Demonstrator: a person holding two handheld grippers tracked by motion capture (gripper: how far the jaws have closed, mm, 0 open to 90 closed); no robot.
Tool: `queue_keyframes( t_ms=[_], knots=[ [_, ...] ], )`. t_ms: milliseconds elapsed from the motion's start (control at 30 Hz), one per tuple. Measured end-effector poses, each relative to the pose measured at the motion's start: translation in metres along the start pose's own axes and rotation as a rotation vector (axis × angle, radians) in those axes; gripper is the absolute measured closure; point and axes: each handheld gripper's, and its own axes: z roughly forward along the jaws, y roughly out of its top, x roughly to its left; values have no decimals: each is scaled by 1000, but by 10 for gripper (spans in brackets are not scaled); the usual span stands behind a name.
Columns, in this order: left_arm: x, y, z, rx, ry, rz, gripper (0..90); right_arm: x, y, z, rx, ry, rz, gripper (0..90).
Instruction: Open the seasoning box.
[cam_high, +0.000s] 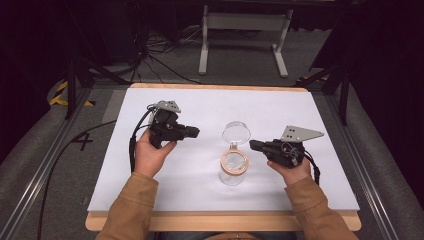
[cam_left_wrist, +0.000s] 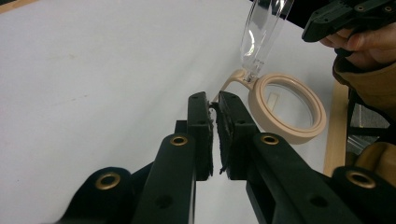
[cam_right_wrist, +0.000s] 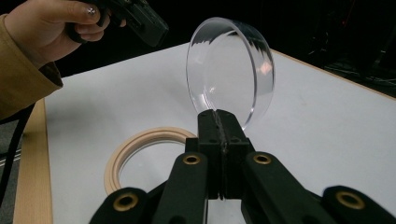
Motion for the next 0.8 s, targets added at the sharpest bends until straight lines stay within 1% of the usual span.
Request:
queue_keyframes(
  t_ms=[67, 167, 200, 300, 433, 467, 500, 533, 567, 700, 733, 767, 800],
  knots=[
    [0, 0, 0, -5, 0, -10, 837, 0, 1, -3, -6, 0, -3, 895],
    [1, -1, -2, -3, 3, -8, 837, -2, 2, -7, -10, -6, -2, 895],
    [1, -1, -3, -10, 2, -13, 837, -3, 2, -9, -14, -7, -1, 895],
    [2, -1, -7, -18, 6, -10, 835, -7, 4, -14, -18, -16, 3, 895],
    [4, -2, -11, -19, 10, -15, 817, -13, 5, -24, -22, -22, 11, 895],
    [4, -3, -12, -21, 10, -14, 814, -15, 6, -26, -19, -24, 15, 895],
    [4, -4, -13, -21, 12, -22, 814, -17, 6, -29, -19, -29, 14, 895],
    [5, -4, -14, -23, 15, -17, 813, -19, 6, -32, -18, -33, 22, 895],
    [5, -4, -15, -23, 16, -12, 813, -21, 6, -33, -16, -37, 20, 895],
    [5, -5, -17, -20, 33, -18, 795, -28, 5, -42, 0, -61, 34, 894],
    [6, -4, -18, -19, 37, -11, 786, -30, 5, -44, 3, -70, 33, 894],
    [6, -4, -18, -19, 37, -11, 778, -30, 5, -44, 3, -70, 33, 894],
    [7, -5, -18, -17, 41, -27, 778, -31, 5, -45, 8, -75, 36, 894]
  ],
)
